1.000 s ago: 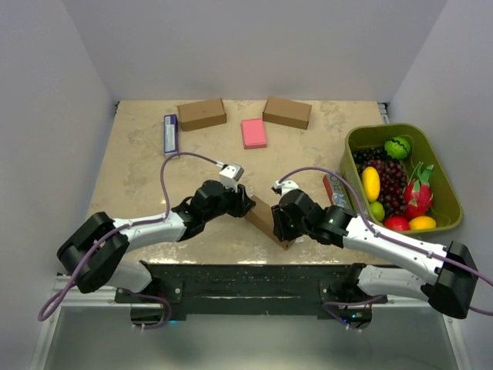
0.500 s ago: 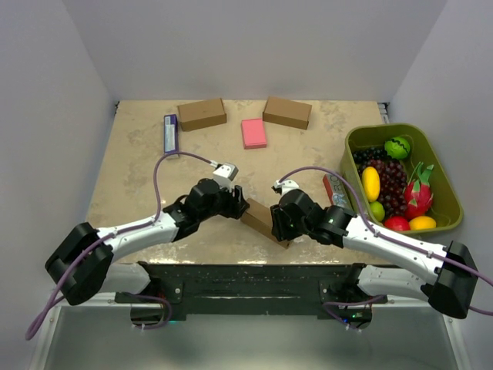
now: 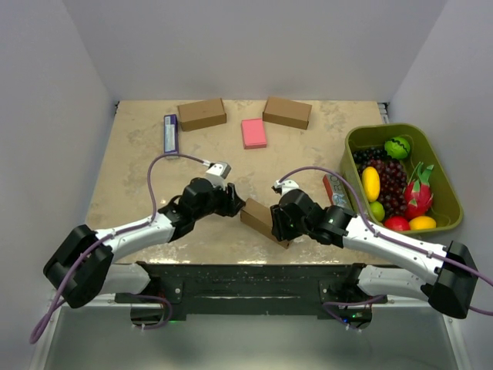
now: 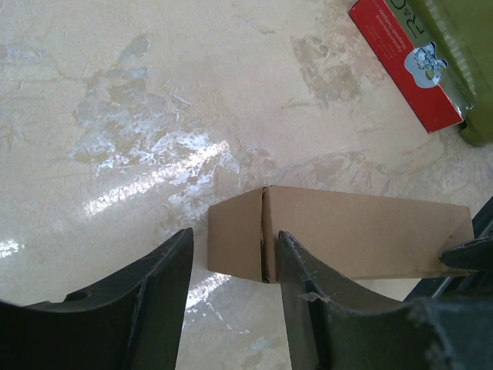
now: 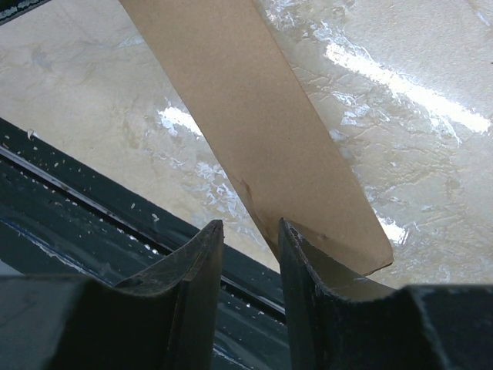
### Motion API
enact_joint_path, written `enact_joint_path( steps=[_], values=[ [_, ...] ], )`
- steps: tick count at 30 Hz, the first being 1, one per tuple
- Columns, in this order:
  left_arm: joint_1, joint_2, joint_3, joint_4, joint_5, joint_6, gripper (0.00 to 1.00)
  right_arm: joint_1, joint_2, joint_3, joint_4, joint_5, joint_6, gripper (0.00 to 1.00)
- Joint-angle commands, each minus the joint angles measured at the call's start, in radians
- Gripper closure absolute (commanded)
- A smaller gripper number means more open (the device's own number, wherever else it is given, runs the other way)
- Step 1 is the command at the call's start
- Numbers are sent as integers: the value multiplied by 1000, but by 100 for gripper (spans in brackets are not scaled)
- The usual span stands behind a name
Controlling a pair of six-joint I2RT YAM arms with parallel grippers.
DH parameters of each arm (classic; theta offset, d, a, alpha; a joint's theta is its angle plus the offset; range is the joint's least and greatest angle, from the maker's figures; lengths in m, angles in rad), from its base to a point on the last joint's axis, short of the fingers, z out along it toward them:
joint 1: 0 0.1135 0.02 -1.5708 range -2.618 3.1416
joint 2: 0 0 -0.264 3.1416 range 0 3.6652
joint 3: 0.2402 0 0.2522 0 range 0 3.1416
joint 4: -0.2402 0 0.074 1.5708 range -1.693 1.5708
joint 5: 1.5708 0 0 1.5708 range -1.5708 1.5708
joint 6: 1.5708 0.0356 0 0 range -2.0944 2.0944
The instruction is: Fold the paper box
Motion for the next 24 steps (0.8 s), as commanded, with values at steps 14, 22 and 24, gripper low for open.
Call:
enact_joint_path(
  steps=[14,22,24],
  values=[
    [6,21,-194,106,45,-47,66,3,24,-32,-74,19,15,62],
    [6,41,-229,114,33,-65,71,4,28,-41,-57,3,19,62],
    [6,30,-231,114,30,-67,71,4,25,-49,-54,0,28,62]
  ],
)
